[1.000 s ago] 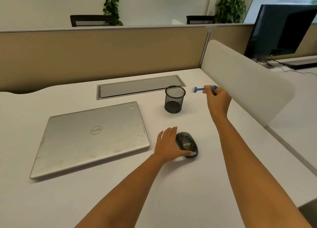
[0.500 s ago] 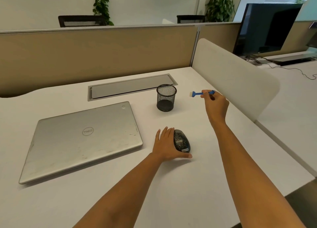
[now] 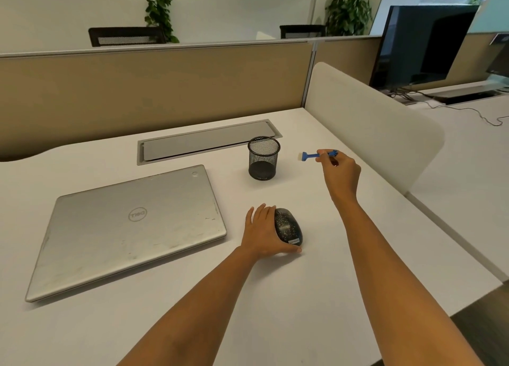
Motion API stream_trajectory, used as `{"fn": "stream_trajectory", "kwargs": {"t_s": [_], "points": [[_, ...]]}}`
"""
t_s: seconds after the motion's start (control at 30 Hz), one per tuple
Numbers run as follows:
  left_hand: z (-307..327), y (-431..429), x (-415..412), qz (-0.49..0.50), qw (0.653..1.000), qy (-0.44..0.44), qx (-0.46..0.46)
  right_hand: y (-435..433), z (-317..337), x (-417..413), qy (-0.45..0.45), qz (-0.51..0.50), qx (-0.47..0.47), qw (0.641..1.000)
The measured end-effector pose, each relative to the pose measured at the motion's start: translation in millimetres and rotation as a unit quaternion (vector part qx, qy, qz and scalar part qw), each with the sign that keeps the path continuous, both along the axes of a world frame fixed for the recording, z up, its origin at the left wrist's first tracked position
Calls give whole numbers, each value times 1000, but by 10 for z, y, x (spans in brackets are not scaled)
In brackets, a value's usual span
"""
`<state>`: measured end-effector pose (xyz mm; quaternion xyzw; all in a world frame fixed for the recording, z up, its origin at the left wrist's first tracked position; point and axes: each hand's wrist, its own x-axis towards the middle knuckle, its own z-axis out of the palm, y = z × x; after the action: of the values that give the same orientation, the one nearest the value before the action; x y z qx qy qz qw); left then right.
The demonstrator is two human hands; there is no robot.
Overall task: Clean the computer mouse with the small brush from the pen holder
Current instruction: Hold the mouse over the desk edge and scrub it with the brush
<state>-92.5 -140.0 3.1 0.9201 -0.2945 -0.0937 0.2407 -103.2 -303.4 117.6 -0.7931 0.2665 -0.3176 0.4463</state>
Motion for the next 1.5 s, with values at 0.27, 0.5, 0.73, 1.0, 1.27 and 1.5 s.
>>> {"fn": "stream_trajectory", "kwargs": {"t_s": [0.27,0.5,0.73,1.0,1.27,1.5], "points": [[26,3,-14,-31,998,-54,-7,-23,-1,-52,25,57,5,998],[98,53,-77,-36,996,-85,-15,-17,63,-163,43,110,0,993],[219,135,-231,-32,992,-122,-30,81,128,-338,57,120,-16,991],[357,439,-543,-15,991,-123,-52,377,248,-718,91,162,-65,981],[482,863,-1063,-22,990,-127,-49,810,340,-1298,146,226,-118,956],[508,1047,-1511,-29,989,-135,-52,1017,411,-1769,161,239,-151,946]]}}
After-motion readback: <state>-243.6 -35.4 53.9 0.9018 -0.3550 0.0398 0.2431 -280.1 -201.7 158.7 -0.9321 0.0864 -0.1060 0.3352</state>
